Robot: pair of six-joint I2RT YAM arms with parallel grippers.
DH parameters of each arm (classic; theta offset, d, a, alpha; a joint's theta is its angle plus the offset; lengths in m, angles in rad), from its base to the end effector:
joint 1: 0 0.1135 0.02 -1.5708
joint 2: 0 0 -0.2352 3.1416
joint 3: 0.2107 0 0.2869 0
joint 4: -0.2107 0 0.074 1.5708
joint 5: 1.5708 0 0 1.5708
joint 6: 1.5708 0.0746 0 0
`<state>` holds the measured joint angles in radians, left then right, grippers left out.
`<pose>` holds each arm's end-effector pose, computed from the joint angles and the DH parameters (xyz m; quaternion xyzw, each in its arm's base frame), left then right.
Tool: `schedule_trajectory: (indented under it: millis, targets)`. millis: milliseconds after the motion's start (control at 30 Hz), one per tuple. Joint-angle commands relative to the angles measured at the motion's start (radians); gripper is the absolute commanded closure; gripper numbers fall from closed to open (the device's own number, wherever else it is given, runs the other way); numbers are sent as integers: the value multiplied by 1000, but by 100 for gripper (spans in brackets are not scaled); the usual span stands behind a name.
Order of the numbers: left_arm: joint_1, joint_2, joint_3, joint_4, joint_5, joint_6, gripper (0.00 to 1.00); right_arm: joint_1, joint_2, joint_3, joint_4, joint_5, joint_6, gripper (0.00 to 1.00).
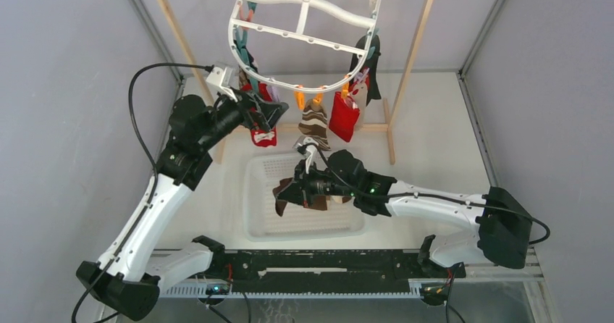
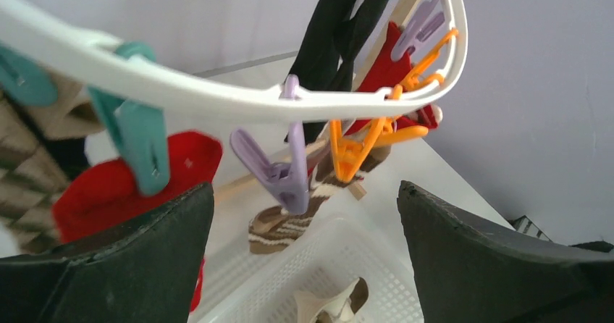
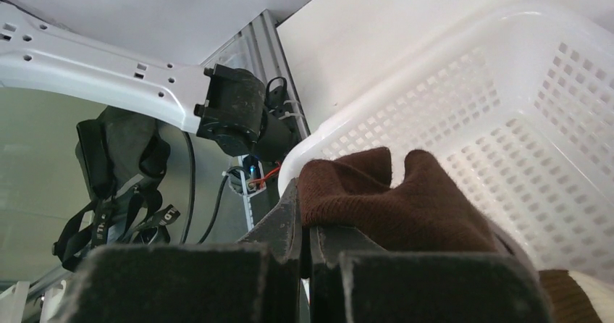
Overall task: Remove the socks clipped to the hanger
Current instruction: Place the sock in the bin.
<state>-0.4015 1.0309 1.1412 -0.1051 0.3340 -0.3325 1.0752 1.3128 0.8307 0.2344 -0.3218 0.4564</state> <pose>0.2811 -0.1459 0.4065 0.1418 0.6910 -0.3603 0.6105 0.1584 0.3426 0.2285 -0.3309 0.7119 0.5114 0.3495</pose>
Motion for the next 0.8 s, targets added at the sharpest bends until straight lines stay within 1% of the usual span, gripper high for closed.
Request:
schedule_trajectory:
  millis: [0,200,333,533,767]
  targets:
    - [4,-85,-43,-46,-42,3,0,17,46,61,23,-16,-29,100]
    - [3,-163,-57,-154,-89,-17,0,15,131,108,40,-22,-47,100]
    - [4,-226,-81,-195,-127,-41,0,4,195,157,45,-29,-70,100]
    - [3,-291,-118,-244,-161,-60,0,-58,293,197,83,-86,-51,100]
    - [4,-307,-148,-243,-160,-73,0,-36,393,200,75,-101,-42,100]
